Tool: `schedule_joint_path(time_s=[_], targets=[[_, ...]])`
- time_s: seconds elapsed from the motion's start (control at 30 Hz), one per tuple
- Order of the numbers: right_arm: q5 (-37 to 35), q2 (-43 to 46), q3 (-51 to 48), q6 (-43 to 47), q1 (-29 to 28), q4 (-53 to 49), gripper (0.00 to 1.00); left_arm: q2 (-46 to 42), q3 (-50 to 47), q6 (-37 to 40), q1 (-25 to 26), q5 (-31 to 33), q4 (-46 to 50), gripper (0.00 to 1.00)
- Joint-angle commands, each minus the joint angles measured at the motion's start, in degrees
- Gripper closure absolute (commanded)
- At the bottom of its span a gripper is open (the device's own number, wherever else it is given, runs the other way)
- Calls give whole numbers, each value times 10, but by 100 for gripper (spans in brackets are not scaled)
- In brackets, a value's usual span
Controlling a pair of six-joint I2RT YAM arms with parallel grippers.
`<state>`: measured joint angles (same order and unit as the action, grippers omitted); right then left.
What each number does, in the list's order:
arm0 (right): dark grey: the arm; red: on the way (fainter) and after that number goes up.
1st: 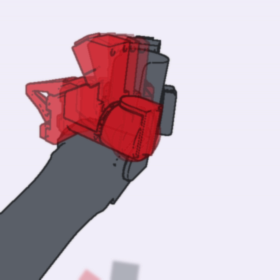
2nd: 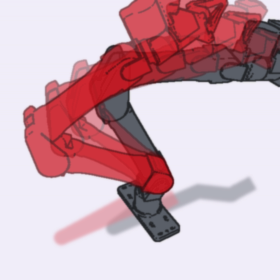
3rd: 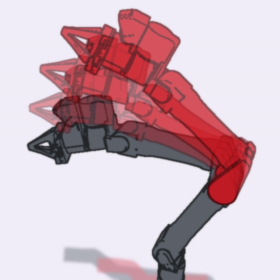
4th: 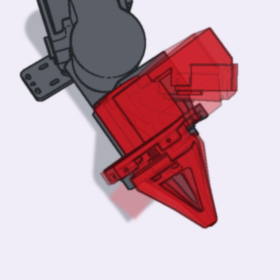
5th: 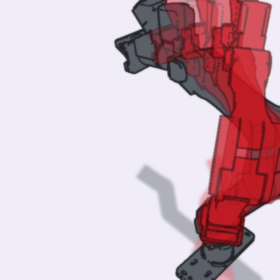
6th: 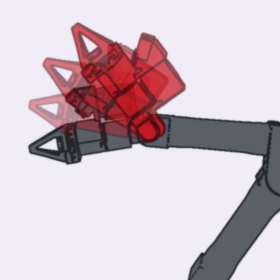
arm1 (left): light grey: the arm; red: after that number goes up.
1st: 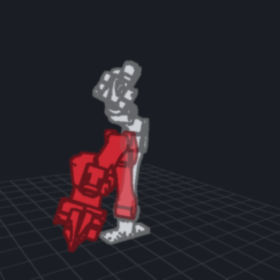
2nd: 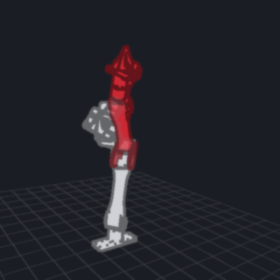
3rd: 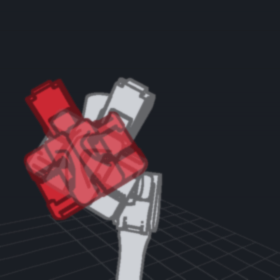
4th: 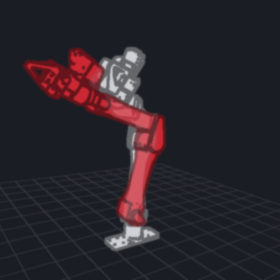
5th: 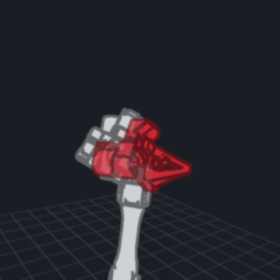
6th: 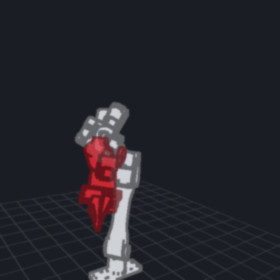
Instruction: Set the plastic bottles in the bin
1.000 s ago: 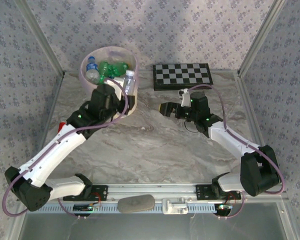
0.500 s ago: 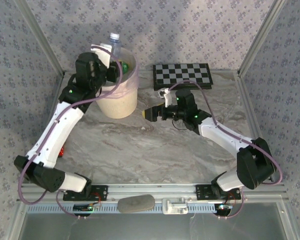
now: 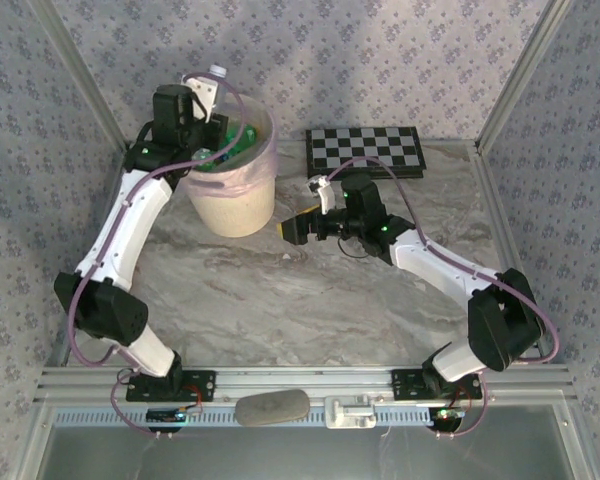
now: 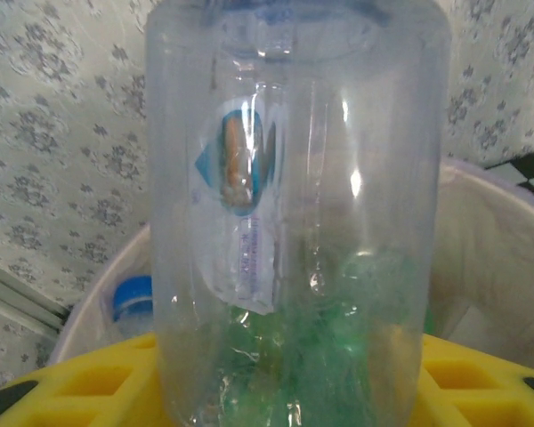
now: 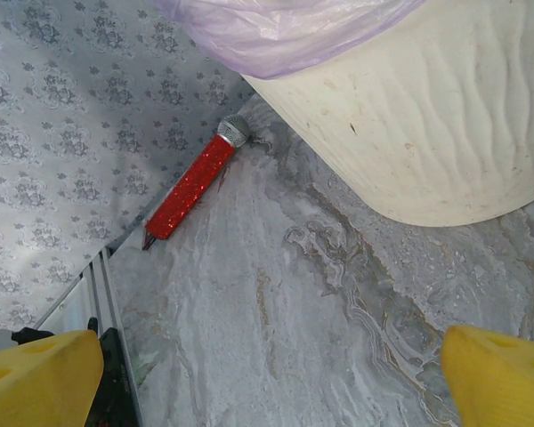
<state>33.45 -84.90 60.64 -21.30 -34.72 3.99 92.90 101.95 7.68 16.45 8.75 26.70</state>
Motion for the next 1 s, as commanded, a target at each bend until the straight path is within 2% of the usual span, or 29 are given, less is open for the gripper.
schedule_joint_path(time_s=[0.0, 0.47, 0.53, 0.6, 0.7, 0.87, 0.97], targets=[[-9, -2, 14, 13, -3, -13, 1, 17, 31, -7, -14, -5, 28, 47], [-35, 9, 4, 18, -6, -27, 1, 81, 86, -101, -20, -38, 119, 42], [-39, 10, 4, 21, -5, -32, 1, 77, 88, -111, -19, -43, 119, 36], [-43, 11, 4, 23, -6, -35, 1, 66, 88, -118, -19, -44, 135, 23], [-57, 13, 6, 27, -4, -40, 1, 45, 92, -125, -19, -46, 132, 12], [-131, 25, 6, 26, 14, -65, 1, -5, 79, -133, -19, -42, 117, 1], [-178, 42, -14, 3, 42, -68, 1, -53, 30, -135, -19, -23, 77, 0]])
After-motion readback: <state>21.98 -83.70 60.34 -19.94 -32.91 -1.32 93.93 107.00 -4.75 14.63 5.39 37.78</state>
